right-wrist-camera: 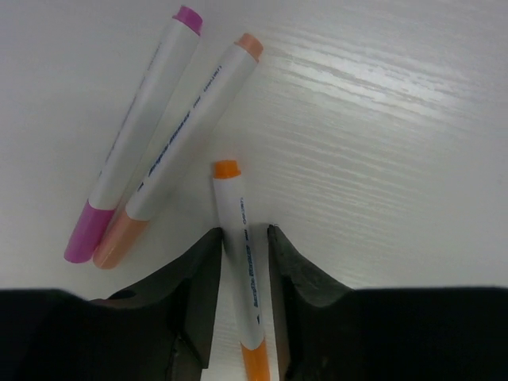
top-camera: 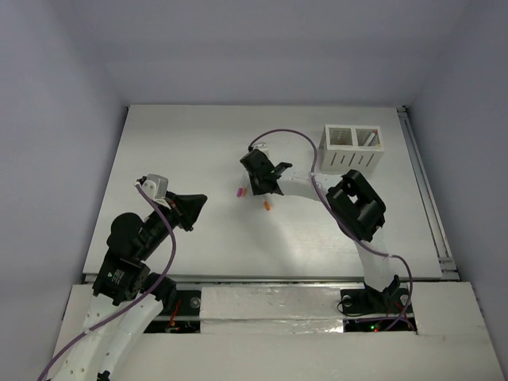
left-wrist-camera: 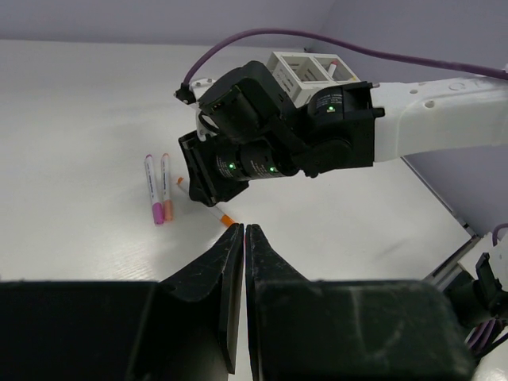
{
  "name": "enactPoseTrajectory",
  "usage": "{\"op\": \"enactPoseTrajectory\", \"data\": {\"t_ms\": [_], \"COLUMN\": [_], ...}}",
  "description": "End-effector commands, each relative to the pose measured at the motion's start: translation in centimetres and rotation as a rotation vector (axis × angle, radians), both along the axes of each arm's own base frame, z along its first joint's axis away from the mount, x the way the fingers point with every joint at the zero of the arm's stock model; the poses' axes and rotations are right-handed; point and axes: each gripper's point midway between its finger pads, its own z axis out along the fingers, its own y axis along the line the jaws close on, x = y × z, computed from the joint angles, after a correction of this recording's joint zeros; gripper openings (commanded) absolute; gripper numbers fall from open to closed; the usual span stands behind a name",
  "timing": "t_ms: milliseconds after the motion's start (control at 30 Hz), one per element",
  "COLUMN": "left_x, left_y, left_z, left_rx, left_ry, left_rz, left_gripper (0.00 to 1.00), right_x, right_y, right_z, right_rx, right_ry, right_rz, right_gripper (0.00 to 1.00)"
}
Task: Sort the stationery into containers
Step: Pick up the pen from the center of the board, then place the pen in the storage box.
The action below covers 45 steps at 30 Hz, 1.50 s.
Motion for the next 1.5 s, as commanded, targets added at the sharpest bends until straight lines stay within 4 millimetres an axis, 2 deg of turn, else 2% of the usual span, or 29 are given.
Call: {"op": "enactPoseTrajectory", "data": {"t_ms": [0,67,100,167,200,267,333,367,433,467,533,567,600,633,667,700,733,800,833,867,967,1033,1067,1133,1200,1267,1300,1400,1467], "left_x": [-0.3,-0.3,-0.3,-0.3,-0.3,-0.2,-0.3,-0.2,-0.2,-0.2,-0.2,-0.2,-0.2,-0.2,-0.3,-0.2,-0.2,-0.2,-0.2,-0.1,-0.1,-0.1,0.0,0.0,0.0,0.0,0.1,0.3,0.3], "left_y": [0.0,0.0,0.0,0.0,0.0,0.0,0.0,0.0,0.0,0.0,0.0,0.0,0.0,0.0,-0.1,-0.1,-0.1,-0.1,-0.1,-0.1,-0.1,0.0,0.0,0.0,-0.1,-0.1,-0.1,-0.1,-0.2], "left_z": [2.4,2.5,2.5,2.5,2.5,2.4,2.4,2.4,2.4,2.4,2.4,2.3,2.3,2.3,2.3,2.2,2.3,2.3,2.3,2.2,2.2,2.2,2.1,2.2,2.1,2.1,2.0,1.9,1.8], "left_rx": [-0.024,-0.025,-0.025,-0.024,-0.025,-0.023,-0.024,-0.022,-0.022,-0.023,-0.023,-0.024,-0.023,-0.022,-0.022,-0.022,-0.022,-0.020,-0.021,-0.019,-0.019,-0.017,-0.016,-0.016,-0.015,-0.015,-0.013,-0.009,-0.008], "left_ry": [-0.072,-0.074,-0.073,-0.075,-0.073,-0.070,-0.072,-0.071,-0.071,-0.069,-0.070,-0.068,-0.069,-0.067,-0.067,-0.066,-0.067,-0.067,-0.065,-0.064,-0.063,-0.063,-0.059,-0.061,-0.058,-0.058,-0.052,-0.047,-0.045], "left_rz": [-0.009,-0.009,-0.009,-0.011,-0.009,-0.009,-0.009,-0.009,-0.011,-0.009,-0.009,-0.011,-0.011,-0.011,-0.012,-0.011,-0.012,-0.014,-0.014,-0.014,-0.009,-0.009,-0.008,-0.006,-0.008,-0.008,-0.008,-0.006,-0.008], "left_gripper": [0.03,0.03,0.03,0.03,0.03,0.03,0.03,0.03,0.03,0.02,0.03,0.03,0.03,0.03,0.03,0.03,0.03,0.03,0.03,0.03,0.03,0.03,0.03,0.03,0.03,0.03,0.03,0.03,0.03], "right_x": [0.0,0.0,0.0,-0.1,-0.3,0.3,0.6,1.2,2.0,2.4,3.9,3.9,5.0,5.7,5.8,6.0,7.1,7.7,7.7,8.3,9.4,10.2,10.8,11.4,12.1,12.7,13.0,13.6,14.3], "right_y": [-0.2,-0.3,-0.1,-0.1,-0.1,-0.5,-1.1,-1.5,-2.7,-3.1,-5.2,-6.5,-8.9,-10.3,-12.1,-13.8,-17.1,-20.3,-22.1,-25.0,-31.5,-34.3,-36.0,-37.9,-39.0,-39.6,-40.2,-40.9,-41.2], "right_z": [-1.5,-1.8,-1.9,-1.8,-1.8,-0.7,0.0,2.2,3.8,6.8,9.5,9.7,12.2,13.6,13.5,16.1,17.2,19.6,21.9,23.2,25.8,27.2,26.7,27.9,27.3,28.0,27.4,27.7,26.5], "right_rx": [-0.086,-0.101,-0.099,-0.096,-0.095,-0.078,-0.071,-0.031,0.036,0.094,0.164,0.184,0.229,0.275,0.285,0.335,0.354,0.399,0.408,0.381,0.280,0.238,0.189,0.137,0.050,-0.005,-0.036,-0.109,-0.168], "right_ry": [0.048,0.052,0.058,0.062,0.065,0.038,-0.015,-0.058,-0.103,-0.159,-0.223,-0.230,-0.277,-0.315,-0.320,-0.371,-0.410,-0.486,-0.551,-0.613,-0.738,-0.811,-0.814,-0.873,-0.880,-0.903,-0.896,-0.915,-0.891], "right_rz": [0.059,0.067,0.071,0.076,0.078,0.060,0.033,0.009,-0.038,-0.056,-0.115,-0.149,-0.205,-0.246,-0.282,-0.311,-0.382,-0.441,-0.478,-0.534,-0.684,-0.744,-0.764,-0.816,-0.817,-0.816,-0.827,-0.831,-0.815], "right_gripper": [0.33,0.29,0.21,0.15,0.08,0.01,0.00,0.00,0.00,0.00,0.00,0.00,0.00,0.00,0.00,0.00,0.00,0.00,0.00,0.00,0.00,0.00,0.00,0.00,0.00,0.00,0.00,0.00,0.00]}}
